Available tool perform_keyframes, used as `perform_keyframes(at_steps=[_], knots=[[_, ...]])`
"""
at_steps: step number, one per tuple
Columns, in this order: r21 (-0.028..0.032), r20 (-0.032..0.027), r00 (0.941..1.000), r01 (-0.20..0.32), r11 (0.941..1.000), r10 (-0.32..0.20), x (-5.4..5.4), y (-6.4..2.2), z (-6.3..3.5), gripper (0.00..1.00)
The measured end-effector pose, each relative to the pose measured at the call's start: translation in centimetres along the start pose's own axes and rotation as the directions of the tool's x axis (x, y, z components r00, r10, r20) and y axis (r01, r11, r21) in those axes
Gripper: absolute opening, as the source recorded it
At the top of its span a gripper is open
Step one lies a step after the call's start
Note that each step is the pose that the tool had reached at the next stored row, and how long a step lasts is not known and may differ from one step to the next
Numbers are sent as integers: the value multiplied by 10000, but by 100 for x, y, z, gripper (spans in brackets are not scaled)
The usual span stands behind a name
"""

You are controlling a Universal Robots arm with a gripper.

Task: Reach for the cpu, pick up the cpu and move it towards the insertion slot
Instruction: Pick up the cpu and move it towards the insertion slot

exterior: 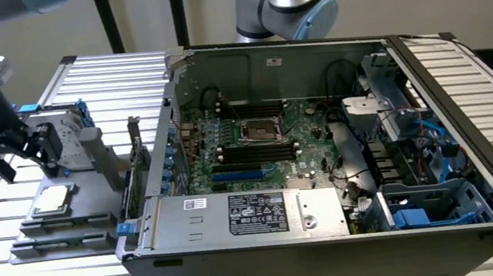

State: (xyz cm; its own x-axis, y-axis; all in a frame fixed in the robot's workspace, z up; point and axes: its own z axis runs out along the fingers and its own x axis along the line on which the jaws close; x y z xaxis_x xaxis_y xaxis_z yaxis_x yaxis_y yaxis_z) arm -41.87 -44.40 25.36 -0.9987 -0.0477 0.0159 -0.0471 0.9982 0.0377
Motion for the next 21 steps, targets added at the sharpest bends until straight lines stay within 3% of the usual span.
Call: perform_keyframes(at_steps=[21], knots=[[-1, 3, 10000, -34, 10000, 34, -4, -47, 382, 71]])
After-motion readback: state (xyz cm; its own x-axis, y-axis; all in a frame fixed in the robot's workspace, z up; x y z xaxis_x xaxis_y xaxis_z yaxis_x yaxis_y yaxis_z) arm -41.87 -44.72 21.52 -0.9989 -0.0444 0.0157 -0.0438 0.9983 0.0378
